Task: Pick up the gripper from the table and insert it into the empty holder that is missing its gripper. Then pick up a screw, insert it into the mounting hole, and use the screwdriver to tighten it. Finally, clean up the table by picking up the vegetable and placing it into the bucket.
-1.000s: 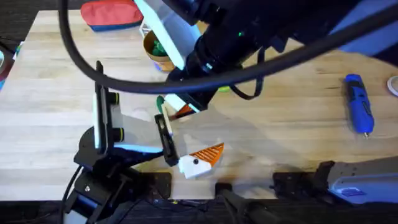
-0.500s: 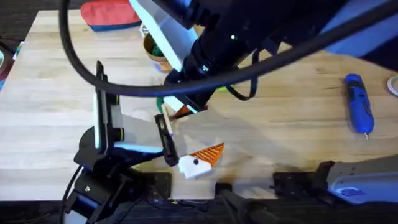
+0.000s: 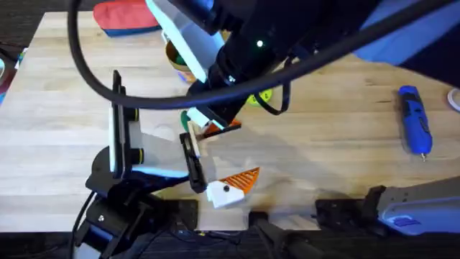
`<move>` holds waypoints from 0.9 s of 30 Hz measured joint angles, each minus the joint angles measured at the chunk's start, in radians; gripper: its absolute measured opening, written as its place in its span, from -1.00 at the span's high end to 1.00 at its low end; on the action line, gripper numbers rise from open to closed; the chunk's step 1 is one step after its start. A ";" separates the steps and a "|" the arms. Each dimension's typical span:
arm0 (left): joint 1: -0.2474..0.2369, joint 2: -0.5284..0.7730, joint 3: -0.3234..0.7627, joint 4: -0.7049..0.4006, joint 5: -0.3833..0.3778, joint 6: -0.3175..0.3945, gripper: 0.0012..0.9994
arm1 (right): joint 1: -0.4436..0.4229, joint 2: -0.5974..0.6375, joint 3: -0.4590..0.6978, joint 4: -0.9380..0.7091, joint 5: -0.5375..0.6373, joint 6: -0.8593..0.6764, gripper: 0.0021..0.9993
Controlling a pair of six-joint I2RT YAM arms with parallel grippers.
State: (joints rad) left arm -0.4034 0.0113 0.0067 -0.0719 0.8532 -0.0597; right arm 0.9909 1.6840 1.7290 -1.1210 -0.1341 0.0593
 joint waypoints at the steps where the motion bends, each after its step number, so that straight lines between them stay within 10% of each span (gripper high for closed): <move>1: 0.000 0.000 0.000 0.000 0.000 0.000 -0.98 | 0.000 0.000 0.000 0.001 0.000 0.000 1.00; 27: 0.000 0.000 0.000 0.000 -0.003 0.001 -0.98 | 0.004 0.000 0.000 -0.057 0.002 0.001 1.00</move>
State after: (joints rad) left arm -0.4034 0.0109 0.0067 -0.0715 0.8497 -0.0586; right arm 0.9947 1.6840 1.7290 -1.1775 -0.1318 0.0601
